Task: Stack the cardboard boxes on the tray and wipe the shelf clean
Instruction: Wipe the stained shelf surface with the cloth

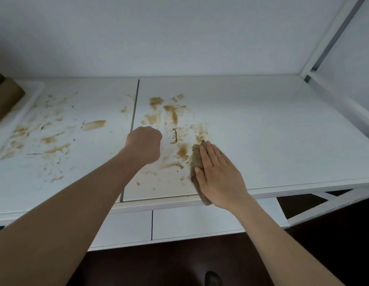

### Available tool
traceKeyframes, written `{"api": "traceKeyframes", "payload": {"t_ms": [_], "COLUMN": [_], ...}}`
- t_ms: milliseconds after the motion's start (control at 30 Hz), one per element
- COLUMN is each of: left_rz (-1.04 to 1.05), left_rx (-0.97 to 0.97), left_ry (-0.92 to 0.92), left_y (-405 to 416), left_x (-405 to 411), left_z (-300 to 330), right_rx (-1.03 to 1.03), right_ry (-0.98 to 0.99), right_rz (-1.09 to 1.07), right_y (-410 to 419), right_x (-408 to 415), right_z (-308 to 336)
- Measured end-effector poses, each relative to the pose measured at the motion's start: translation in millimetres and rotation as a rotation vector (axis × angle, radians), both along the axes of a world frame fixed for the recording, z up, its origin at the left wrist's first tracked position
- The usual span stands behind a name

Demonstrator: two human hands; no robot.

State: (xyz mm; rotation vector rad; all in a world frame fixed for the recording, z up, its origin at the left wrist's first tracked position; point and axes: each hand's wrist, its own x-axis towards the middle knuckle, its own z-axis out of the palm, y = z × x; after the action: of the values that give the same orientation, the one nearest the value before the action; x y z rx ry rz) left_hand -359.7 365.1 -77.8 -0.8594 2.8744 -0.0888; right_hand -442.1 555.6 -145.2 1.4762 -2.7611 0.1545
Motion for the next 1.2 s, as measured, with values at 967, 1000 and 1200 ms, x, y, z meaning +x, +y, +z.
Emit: {"api": "traceKeyframes", "payload": {"t_ms": [967,1000,1200], "left_rz": [0.154,0.160,0.157], "left_rx": [0.143,0.130,0.095], "left_ry": [-0.193,-0.222,-0.299], "left_y": [-62.7,-62.3,-65.6], "left_x": [-12.9,-14.4,-15.2], "left_z": [-4.7,-4.3,-3.8], "right_rx": [-0.019,-0.029,0.004], "right_ry": [-0.009,0.012,0.038], "right_rz": [-0.135,-0.071,-0.082], "right_y": [-60.6,-60.5,-37.5], "right_x": [-50.8,-39.9,-79.9], "right_z": [-4.3,-5.2,-2.5]}}
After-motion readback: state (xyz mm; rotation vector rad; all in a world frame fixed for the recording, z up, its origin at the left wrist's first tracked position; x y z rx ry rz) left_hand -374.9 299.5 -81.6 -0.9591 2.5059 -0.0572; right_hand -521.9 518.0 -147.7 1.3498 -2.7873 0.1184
